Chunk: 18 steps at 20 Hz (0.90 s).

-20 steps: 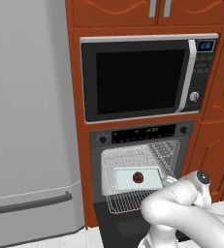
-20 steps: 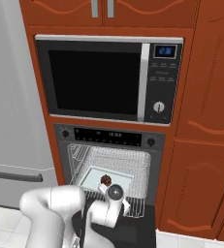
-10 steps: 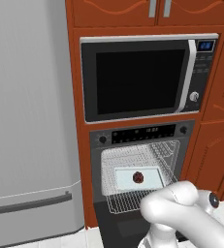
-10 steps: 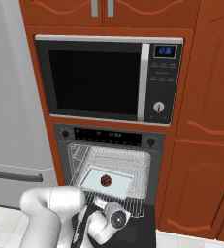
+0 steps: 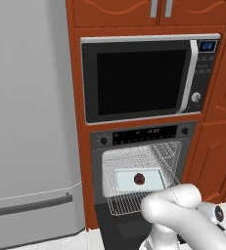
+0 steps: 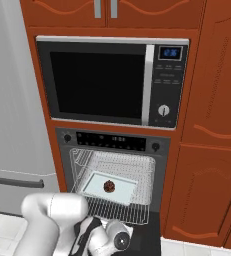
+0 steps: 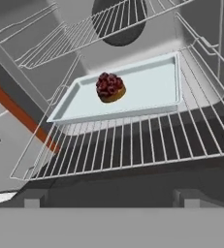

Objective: Take the baked cake out of the oven and place it on the plate for cooling. Then close the oven door.

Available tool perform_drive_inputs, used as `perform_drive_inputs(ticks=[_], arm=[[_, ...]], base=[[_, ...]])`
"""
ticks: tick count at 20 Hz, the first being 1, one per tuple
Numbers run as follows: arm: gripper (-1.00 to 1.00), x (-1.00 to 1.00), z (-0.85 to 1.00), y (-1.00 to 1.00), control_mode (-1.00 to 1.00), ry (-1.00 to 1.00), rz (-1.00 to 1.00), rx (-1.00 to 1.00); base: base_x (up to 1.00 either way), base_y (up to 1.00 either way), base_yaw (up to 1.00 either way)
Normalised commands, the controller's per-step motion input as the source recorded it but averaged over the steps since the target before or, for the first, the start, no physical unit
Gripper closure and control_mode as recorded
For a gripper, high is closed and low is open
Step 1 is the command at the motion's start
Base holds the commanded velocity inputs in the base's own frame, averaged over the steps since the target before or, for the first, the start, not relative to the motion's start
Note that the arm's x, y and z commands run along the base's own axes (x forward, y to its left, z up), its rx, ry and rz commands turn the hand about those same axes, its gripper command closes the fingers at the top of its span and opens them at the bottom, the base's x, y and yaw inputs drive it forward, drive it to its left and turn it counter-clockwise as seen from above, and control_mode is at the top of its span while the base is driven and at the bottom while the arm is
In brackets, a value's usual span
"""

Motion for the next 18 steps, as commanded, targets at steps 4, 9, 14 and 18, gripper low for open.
perform_drive_inputs(ticks=[4,9,14,18], arm=[[-1.0,0.02,0.6,0.5,-1.0,-0.01,0.05,-0.06],[-1.0,0.0,0.83,0.46,-1.0,0.0,0.01,-0.1],[-1.0,0.0,0.93,0.49,-1.0,0.0,0.03,-0.1],[-1.0,0.0,0.97,0.48,-1.0,0.0,0.05,-0.08]], base=[[0.0,0.0,0.0],[0.0,0.0,0.0],[0.0,0.0,0.0],[0.0,0.0,0.0]])
